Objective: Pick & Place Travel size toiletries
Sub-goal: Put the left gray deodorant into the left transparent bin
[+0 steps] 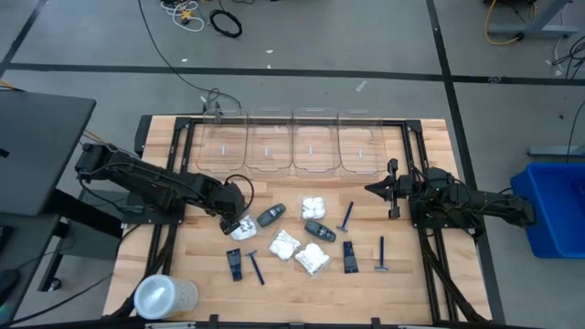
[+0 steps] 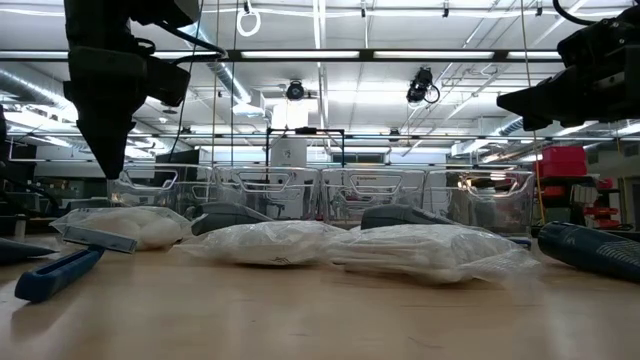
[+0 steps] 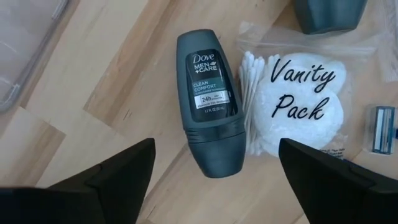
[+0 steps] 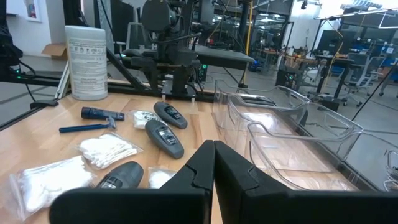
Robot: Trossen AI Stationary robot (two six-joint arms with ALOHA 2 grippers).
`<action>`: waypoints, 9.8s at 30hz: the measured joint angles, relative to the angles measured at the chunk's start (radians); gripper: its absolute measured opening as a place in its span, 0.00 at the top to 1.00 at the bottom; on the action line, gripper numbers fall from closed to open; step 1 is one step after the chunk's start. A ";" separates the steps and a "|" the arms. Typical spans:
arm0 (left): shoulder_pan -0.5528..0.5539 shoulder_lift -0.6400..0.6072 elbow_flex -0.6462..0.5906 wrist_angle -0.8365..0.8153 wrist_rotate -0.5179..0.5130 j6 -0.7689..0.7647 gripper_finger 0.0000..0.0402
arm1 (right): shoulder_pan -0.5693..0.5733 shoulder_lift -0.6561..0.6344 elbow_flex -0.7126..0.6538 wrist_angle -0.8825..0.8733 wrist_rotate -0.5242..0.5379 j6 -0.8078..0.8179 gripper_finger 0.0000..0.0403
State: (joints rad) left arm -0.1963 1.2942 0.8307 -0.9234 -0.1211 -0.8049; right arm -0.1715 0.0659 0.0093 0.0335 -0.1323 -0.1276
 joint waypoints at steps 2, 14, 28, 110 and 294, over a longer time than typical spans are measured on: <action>0.000 0.000 0.000 0.000 0.000 0.000 0.13 | 0.000 0.000 0.000 0.000 0.000 0.000 0.97; 0.000 0.000 -0.085 0.092 0.000 -0.017 0.13 | 0.000 0.000 0.000 0.000 0.000 0.000 0.97; 0.000 0.000 -0.103 0.131 -0.018 -0.041 0.13 | 0.000 0.000 0.000 0.000 0.000 0.000 0.97; 0.001 0.000 -0.291 0.358 -0.024 -0.003 0.28 | 0.000 0.000 0.000 0.000 0.000 0.000 0.97; 0.743 -0.268 0.220 -0.054 -0.069 0.619 0.44 | 0.000 0.000 0.000 0.000 0.000 0.000 0.97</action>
State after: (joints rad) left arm 0.5463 1.0264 1.0512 -0.9777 -0.1905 -0.1854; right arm -0.1718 0.0658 0.0097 0.0337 -0.1326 -0.1276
